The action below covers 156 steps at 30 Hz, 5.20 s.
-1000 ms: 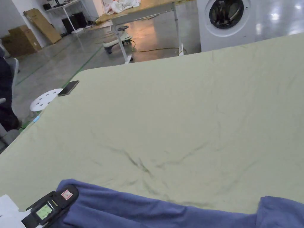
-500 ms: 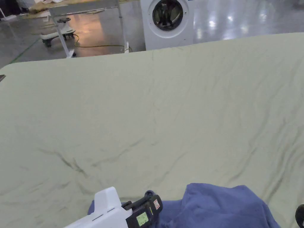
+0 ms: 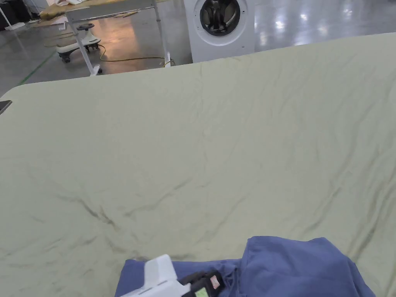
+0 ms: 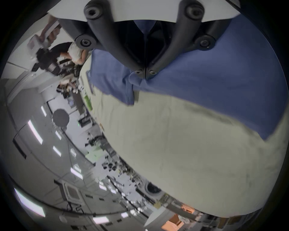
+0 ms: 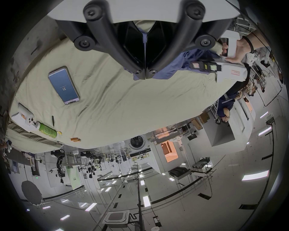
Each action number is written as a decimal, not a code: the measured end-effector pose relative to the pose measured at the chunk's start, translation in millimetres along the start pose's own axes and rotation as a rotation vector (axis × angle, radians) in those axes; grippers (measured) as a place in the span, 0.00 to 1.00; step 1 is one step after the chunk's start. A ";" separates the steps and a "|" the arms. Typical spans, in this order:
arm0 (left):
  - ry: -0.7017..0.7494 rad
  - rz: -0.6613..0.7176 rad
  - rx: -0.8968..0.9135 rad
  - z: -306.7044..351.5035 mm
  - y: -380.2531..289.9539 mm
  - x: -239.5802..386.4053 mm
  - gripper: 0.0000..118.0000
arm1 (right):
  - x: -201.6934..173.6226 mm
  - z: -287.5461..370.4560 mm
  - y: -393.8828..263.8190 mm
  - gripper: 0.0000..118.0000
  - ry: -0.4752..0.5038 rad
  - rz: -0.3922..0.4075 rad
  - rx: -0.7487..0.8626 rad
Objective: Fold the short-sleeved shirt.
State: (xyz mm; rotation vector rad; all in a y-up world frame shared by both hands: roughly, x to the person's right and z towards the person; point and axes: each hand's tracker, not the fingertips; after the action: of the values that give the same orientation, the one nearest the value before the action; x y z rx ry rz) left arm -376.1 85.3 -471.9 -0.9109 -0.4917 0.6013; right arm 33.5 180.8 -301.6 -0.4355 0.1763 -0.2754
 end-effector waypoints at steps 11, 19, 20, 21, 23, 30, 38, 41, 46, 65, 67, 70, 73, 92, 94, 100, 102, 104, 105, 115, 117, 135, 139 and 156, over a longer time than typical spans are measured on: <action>0.070 0.024 0.209 94.8 29.3 -24.4 0.32 | -6.9 -10.7 -6.7 0.00 0.016 0.025 -0.040; 0.122 0.382 0.322 149.9 12.5 -120.6 0.66 | -12.7 -19.9 -8.4 0.00 0.050 0.018 -0.044; 0.083 0.413 0.304 140.4 8.3 -127.5 0.65 | -14.3 -19.4 -7.7 0.00 0.054 0.019 -0.043; 0.029 0.439 0.277 128.3 4.7 -136.0 0.64 | -16.1 -18.4 -6.7 0.00 0.056 0.022 -0.044; -0.094 0.508 0.257 106.0 -5.2 -141.9 0.40 | -20.1 -14.7 -4.5 0.00 0.054 0.045 -0.039; -0.084 0.543 0.345 129.0 -6.8 -140.2 0.06 | -16.8 -2.8 -1.7 0.00 0.027 0.080 -0.042; 0.129 0.334 0.548 247.2 21.7 -102.0 0.06 | -10.2 -16.8 -3.4 0.00 0.053 0.001 -0.039; 0.134 0.211 0.562 243.9 28.7 -59.8 0.06 | -15.2 -23.8 -3.0 0.00 0.076 -0.014 -0.036; -0.024 0.111 0.423 152.4 21.7 6.5 0.06 | -26.9 -20.8 0.9 0.00 0.109 0.025 -0.025; -0.089 -0.027 0.027 5.2 9.9 47.2 0.00 | 2.8 -2.1 -15.5 0.00 0.040 -0.031 -0.070; -0.059 -0.029 -0.061 -28.3 -1.0 44.4 0.00 | -2.4 -3.7 -15.6 0.00 0.044 -0.022 -0.078; -0.008 -0.086 -0.074 -52.1 -12.3 44.9 0.00 | -9.9 -8.1 -17.9 0.00 0.049 -0.005 -0.109; -0.055 -0.018 -0.069 -31.4 0.1 44.3 0.00 | -15.3 -20.4 -27.8 0.00 0.092 -0.012 -0.186; -0.042 0.160 0.092 96.5 15.7 -71.2 0.69 | -79.3 -205.7 -45.8 0.00 0.172 0.142 -0.635; -0.094 0.156 0.037 73.5 14.2 -75.4 0.67 | -77.1 -205.2 -45.7 0.00 0.171 0.121 -0.627; -0.059 0.155 0.018 53.9 9.4 -73.1 0.39 | -71.8 -205.5 -47.3 0.00 0.176 0.084 -0.629; -0.065 0.156 0.021 54.3 7.1 -73.1 0.32 | -70.6 -205.0 -48.7 0.00 0.178 0.073 -0.623; -0.060 0.145 0.022 53.5 7.4 -70.6 0.32 | -71.6 -202.4 -49.4 0.00 0.175 0.068 -0.615; -0.061 0.146 0.023 54.8 8.7 -70.6 0.32 | -71.6 -200.1 -49.0 0.00 0.175 0.069 -0.608; 0.071 0.131 0.269 218.0 64.3 -127.7 0.29 | -30.0 -154.9 -16.7 0.00 0.252 -0.131 -0.462; 0.206 0.128 0.309 272.0 84.4 -163.1 0.29 | -22.9 -143.9 -14.2 0.00 0.241 -0.119 -0.450; 0.754 -0.273 0.456 353.2 125.5 -79.5 0.60 | 21.5 -104.1 16.7 0.00 0.084 -0.137 -0.268; 0.696 -0.416 0.615 341.5 94.7 1.9 0.60 | 3.6 -90.7 48.7 0.00 0.054 -0.011 -0.105; 0.576 -0.760 0.917 268.9 -9.7 137.3 0.00 | -65.8 -29.4 81.9 0.00 -0.013 0.342 0.312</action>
State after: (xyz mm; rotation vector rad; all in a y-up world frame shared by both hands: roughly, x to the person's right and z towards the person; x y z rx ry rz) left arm -441.0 327.5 -303.3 0.0386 0.0151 -0.1689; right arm -17.2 260.3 -356.6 -0.0931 0.1882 0.0375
